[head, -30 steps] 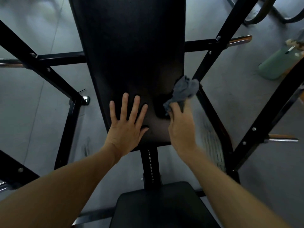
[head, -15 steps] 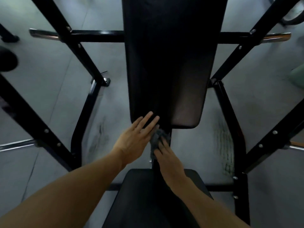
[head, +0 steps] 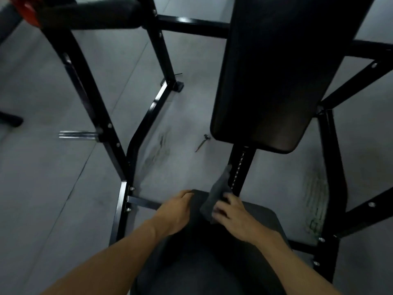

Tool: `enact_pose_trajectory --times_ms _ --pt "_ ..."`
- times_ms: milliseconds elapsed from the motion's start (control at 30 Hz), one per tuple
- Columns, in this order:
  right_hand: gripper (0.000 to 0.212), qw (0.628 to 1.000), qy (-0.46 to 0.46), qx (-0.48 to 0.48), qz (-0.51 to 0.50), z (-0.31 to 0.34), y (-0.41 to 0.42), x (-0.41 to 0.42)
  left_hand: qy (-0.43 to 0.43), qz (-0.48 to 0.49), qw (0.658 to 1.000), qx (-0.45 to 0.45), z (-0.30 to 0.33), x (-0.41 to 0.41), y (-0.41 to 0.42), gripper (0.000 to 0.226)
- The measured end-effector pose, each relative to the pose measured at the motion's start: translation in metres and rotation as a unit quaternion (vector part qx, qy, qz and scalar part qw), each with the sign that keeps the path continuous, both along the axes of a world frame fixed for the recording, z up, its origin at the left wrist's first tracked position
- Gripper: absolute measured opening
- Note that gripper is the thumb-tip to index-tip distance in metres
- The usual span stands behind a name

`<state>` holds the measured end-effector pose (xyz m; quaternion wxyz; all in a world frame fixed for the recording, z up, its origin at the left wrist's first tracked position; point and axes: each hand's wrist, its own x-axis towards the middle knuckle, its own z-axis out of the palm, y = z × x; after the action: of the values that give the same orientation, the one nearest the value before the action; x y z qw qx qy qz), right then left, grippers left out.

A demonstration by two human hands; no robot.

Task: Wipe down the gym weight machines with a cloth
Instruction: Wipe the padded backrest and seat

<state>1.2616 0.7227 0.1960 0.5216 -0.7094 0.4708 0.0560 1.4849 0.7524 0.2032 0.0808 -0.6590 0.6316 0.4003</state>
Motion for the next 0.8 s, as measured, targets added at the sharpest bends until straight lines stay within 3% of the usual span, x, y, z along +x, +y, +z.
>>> enact_pose_trajectory --times_ms 67,100,233,267,367,500,633,800 --pt "0.029 0.987 0.056 0.056 0.137 -0.005 0.015 0.004 0.013 0.017 1.000 0.009 -0.007 0.004 0.018 0.047" --pt "0.031 0.984 0.075 0.067 0.145 -0.007 0.021 0.006 0.014 0.018 1.000 0.017 -0.009 0.004 0.025 0.047" --pt "0.027 0.994 0.095 -0.020 -0.056 -0.011 0.037 0.028 0.001 -0.006 0.999 0.034 -0.029 0.009 0.053 0.049" --pt "0.030 0.989 0.124 -0.055 -0.056 -0.016 0.041 0.036 -0.009 -0.021 1.000 0.021 -0.035 0.011 0.058 0.049" --pt "0.065 0.969 0.218 -0.115 0.022 -0.040 0.055 0.055 -0.031 -0.056 0.998 -0.017 -0.045 0.011 0.068 0.051" --pt "0.076 0.976 0.170 -0.114 0.077 -0.070 0.057 0.067 -0.052 -0.034 0.997 -0.047 -0.053 0.012 0.079 0.057" --pt "0.056 0.980 0.125 -0.127 0.092 -0.099 0.026 0.107 -0.041 0.000 0.996 -0.077 -0.055 0.011 0.088 0.057" --pt "0.050 0.981 0.083 -0.143 0.100 -0.129 0.001 0.119 -0.052 -0.007 0.994 -0.098 -0.061 0.016 0.088 0.056"
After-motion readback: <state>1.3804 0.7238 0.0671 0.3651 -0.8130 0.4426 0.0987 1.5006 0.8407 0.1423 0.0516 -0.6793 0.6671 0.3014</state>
